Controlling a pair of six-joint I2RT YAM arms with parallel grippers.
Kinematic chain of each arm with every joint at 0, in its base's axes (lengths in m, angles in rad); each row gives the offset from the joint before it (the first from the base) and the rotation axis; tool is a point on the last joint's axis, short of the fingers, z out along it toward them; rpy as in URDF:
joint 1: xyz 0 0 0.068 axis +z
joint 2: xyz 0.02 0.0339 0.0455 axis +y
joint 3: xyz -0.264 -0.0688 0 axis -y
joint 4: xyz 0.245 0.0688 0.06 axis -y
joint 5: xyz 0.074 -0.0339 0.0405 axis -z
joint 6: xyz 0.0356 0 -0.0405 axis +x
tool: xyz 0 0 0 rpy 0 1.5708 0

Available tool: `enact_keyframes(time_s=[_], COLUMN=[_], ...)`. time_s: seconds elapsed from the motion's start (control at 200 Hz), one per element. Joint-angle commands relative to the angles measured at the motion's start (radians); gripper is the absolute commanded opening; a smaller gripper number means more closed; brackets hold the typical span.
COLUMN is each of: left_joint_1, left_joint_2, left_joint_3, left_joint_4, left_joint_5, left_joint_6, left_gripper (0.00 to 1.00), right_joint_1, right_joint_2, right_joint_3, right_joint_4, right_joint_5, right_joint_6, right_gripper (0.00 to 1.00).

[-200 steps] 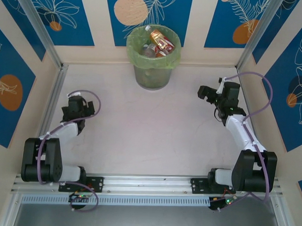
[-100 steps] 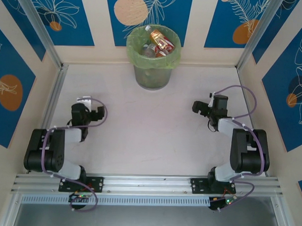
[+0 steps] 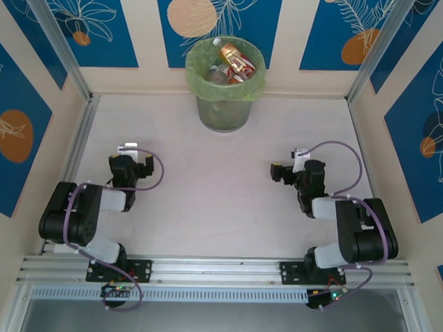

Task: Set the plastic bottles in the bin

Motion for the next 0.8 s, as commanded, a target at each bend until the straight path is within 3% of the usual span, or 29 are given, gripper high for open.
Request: enact_keyframes(time_s=[0.0,0.045,0.12,0.18,0.305,0.43,0.79], left_joint_1=[-0.009,-0.010,-0.009,-0.011,-0.010,-0.011,-0.011], left_joint_2=[-0.007,-0.008,-0.008,-0.008,-0.008,-0.008,-0.006], left_joint_3=[-0.009,-0.010,-0.009,-0.009,-0.009,-0.009,-0.006], left_joint_4=[0.051,0.047,0.048,0.048,0.050,0.048,0.045], left_joint_5=[-0.026,-0.026,-0.024,-0.025,-0.025,-0.026,-0.015], left_joint_6=[0.002,0.003,0.002,0.003,0.004,0.004,0.008], left_gripper=[1.00,1.00,1.00,1.00,1.00,1.00,1.00], right_joint_1=[-0.020,-0.020,-0.058,-0.118,-0.092,-0.137,-0.121], right_joint_2=[0.068,0.101,0.087,0.082,0.088,0.086,0.086], right_joint_3=[-0.058,-0.038,0.095,0.094,0.099,0.083,0.089], right_joint_4=[0.315,0.330,0.034,0.042,0.038,0.073,0.059], right_joint_5=[-0.036,-0.015,-0.019,-0.124,-0.081,-0.241,-0.205], right_joint_6=[-0.027,-0.019,0.037,0.071,0.052,0.049,0.042], right_gripper=[0.99,0.99,1.00,0.99,0.99,0.99,0.99])
